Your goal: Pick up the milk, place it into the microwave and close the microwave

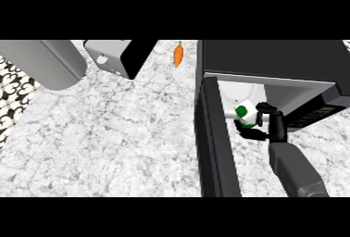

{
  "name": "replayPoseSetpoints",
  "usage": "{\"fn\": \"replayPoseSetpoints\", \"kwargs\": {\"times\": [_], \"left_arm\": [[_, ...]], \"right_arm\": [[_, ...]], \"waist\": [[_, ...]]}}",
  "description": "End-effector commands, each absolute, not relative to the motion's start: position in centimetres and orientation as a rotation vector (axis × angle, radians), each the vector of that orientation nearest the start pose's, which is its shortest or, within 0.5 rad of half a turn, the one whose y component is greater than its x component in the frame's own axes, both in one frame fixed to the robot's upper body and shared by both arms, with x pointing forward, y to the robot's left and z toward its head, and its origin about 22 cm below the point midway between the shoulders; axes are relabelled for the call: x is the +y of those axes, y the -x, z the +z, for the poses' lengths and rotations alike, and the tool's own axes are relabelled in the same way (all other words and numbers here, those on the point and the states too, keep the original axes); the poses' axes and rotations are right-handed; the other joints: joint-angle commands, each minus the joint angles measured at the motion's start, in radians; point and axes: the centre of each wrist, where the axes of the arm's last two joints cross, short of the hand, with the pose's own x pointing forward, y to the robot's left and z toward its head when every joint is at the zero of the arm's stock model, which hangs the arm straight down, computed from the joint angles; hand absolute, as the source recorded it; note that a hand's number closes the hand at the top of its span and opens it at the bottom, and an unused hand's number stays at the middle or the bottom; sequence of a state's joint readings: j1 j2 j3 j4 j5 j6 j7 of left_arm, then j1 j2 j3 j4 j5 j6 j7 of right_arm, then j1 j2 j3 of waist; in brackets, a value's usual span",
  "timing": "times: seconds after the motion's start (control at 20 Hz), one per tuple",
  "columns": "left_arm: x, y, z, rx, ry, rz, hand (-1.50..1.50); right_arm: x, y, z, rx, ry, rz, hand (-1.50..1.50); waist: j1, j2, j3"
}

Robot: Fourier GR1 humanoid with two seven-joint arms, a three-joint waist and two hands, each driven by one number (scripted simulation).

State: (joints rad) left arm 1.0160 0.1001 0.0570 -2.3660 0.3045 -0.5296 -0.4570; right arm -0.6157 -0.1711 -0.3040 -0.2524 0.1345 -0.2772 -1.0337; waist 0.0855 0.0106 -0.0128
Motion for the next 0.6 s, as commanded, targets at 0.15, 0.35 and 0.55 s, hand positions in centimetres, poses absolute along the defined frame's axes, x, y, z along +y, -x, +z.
{"fn": "replayPoseSetpoints", "kwargs": {"times": [0.15,0.35,0.55], "left_arm": [[29.1,-2.1,8.7,-1.945,0.227,-0.064,-1.5],[29.0,-2.2,8.9,-1.94,0.222,-0.064,-1.5],[29.5,-2.7,9.0,-1.954,0.206,-0.086,-1.5]], "right_arm": [[-30.9,-39.0,-2.0,-1.897,0.613,0.204,1.5],[-31.5,-38.5,-2.3,-1.911,0.637,0.193,1.5],[-31.0,-38.2,-2.8,-1.913,0.665,0.184,1.5]], "waist": [[0.084,0.043,0.014],[0.096,0.049,0.016],[0.102,0.051,0.015]]}}
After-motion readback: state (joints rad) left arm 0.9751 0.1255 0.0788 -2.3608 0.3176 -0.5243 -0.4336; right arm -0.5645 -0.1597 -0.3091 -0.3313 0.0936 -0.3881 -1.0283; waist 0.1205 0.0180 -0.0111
